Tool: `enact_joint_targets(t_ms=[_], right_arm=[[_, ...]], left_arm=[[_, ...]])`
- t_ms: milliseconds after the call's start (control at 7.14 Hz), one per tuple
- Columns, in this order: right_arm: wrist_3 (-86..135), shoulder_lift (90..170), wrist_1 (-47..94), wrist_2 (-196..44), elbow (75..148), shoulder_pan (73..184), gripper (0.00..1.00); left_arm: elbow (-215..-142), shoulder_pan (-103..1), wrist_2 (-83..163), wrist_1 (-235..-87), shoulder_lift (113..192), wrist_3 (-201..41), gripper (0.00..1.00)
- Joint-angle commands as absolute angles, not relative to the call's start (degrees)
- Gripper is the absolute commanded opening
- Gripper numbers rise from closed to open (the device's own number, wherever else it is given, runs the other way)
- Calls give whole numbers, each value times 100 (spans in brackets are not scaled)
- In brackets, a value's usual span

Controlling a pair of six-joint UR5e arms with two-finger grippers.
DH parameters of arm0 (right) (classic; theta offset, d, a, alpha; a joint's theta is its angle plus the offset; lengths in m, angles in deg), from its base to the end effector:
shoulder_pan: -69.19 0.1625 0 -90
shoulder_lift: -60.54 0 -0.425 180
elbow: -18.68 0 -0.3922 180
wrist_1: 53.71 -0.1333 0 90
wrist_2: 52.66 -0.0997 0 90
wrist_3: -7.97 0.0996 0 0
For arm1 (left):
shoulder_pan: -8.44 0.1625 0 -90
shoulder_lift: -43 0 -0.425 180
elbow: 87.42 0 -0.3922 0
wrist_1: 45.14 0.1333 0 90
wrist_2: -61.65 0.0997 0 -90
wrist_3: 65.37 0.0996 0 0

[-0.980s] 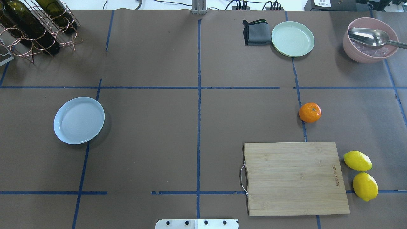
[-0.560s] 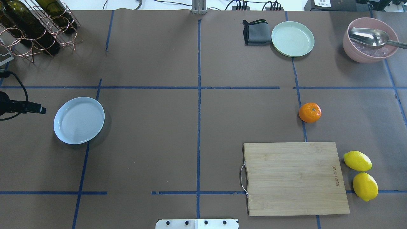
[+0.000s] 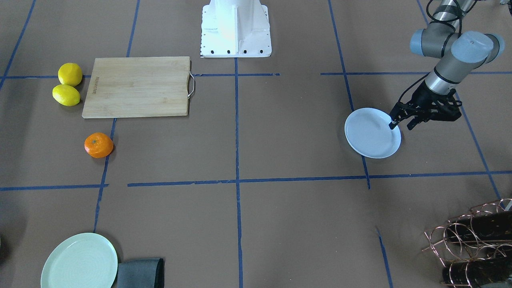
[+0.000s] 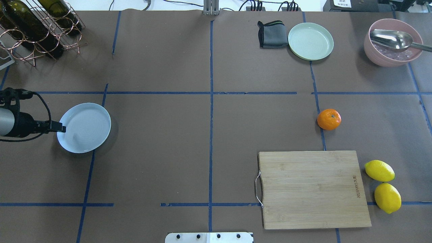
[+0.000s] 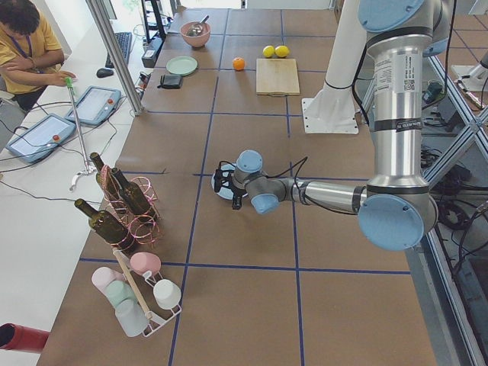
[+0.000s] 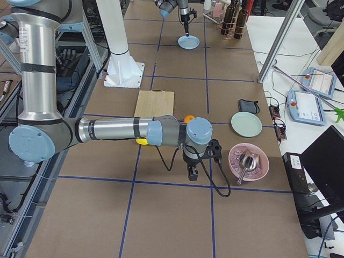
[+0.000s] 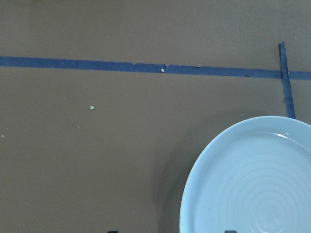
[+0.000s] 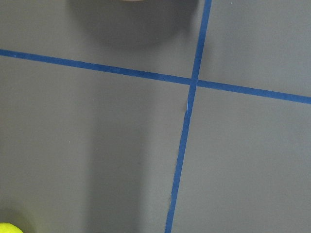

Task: Pick orange to plate
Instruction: 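Reach the left gripper to the rim of the light blue plate and grasp it, then carry the light blue plate with the left gripper toward the table center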

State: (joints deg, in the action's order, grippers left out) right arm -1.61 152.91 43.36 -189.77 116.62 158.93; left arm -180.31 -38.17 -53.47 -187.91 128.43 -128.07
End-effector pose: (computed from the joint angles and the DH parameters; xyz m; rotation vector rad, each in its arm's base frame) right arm 0.0582 -0.4709 0.6194 0.0422 -0.8223 -0.1512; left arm 0.2711 -0.4193 0.5767 0.2003 0.9455 -0.1150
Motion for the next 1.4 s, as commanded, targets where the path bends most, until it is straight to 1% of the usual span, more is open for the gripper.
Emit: enact_joint_targets(t_ms=[0, 140, 420, 700, 840, 980, 1120, 1260], right_arm=[[-161, 15291, 4341, -18968, 11659, 15893, 100], [-161, 15291, 4333, -18977, 11659, 15893, 100], [-161, 15291, 4333, -18977, 11659, 15893, 100], [-161, 15291, 4333, -18977, 11676, 15893, 100], [-152, 15291, 4332, -18977, 11694, 15893, 100], [-161, 15291, 4332, -18977, 11694, 15893, 100], [-161, 15291, 4332, -18977, 11703, 15893, 100], [-161, 15283, 4332, -18994, 11703, 15884, 100]], left_arm=[[-17997, -3779, -5322, -18796, 12852, -12987, 31], [-18006, -3753, -5322, -18796, 12860, -13102, 0], [-18067, -3753, -5331, -18796, 12860, -13085, 0], [-18548, -3761, -5636, -18683, 12887, -13102, 0], [-18655, -3805, -5926, -18317, 13226, -13146, 0], [-18665, -3814, -5903, -17704, 13891, -13295, 0], [-18526, -3762, -5868, -17280, 14637, -13914, 0], [-18411, -3483, -5571, -16658, 15402, -14355, 0]])
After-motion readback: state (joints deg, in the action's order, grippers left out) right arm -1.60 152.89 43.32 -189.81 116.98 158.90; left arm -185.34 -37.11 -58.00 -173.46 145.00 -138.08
